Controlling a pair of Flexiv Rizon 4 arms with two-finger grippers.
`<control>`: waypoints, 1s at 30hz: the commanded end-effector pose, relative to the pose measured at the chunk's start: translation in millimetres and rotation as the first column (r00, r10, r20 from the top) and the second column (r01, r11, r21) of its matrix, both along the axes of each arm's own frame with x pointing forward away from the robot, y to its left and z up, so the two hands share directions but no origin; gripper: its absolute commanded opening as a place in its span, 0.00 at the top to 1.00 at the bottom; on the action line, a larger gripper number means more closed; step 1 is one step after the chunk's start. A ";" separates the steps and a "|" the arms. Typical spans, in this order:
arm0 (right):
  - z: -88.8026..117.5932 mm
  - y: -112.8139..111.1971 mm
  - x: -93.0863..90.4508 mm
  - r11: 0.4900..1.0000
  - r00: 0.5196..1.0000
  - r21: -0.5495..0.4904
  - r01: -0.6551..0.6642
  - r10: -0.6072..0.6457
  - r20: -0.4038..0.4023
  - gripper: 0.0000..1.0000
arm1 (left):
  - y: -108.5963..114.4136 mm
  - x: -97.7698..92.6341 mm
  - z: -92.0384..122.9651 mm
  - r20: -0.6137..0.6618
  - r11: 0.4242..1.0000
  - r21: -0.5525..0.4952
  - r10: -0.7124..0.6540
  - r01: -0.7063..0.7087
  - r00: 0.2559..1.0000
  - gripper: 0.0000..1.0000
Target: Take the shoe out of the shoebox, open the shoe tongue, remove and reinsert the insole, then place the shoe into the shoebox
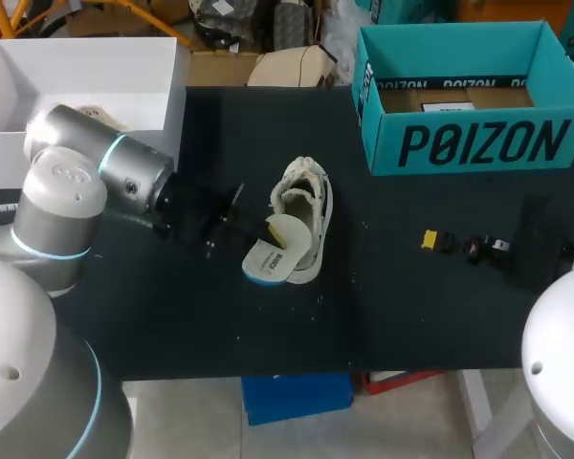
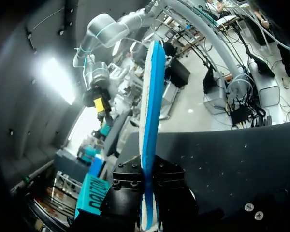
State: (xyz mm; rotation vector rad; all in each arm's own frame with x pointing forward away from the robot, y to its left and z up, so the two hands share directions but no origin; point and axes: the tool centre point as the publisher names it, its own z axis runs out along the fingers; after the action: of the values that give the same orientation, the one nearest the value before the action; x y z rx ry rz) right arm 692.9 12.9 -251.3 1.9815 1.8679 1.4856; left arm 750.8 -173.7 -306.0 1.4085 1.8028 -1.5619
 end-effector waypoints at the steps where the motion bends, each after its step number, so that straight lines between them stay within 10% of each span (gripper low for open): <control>1: 0.5 -3.7 2.5 0.999 0.997 0.005 -0.051 0.052 -0.048 0.00 | -7.6 7.8 -9.4 -0.014 0.999 0.026 -0.031 0.031 0.999 1.00; 30: 0.5 -3.7 2.5 0.999 0.997 0.005 -0.051 0.052 -0.048 0.00 | -21.9 36.7 -24.0 0.034 0.940 0.281 -0.213 0.196 0.976 1.00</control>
State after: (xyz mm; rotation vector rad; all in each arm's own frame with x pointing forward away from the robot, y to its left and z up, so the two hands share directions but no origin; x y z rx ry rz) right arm 693.5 11.2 -252.6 1.9928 1.9220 1.4803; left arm 787.8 -196.7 -336.2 1.7429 1.9105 -1.4228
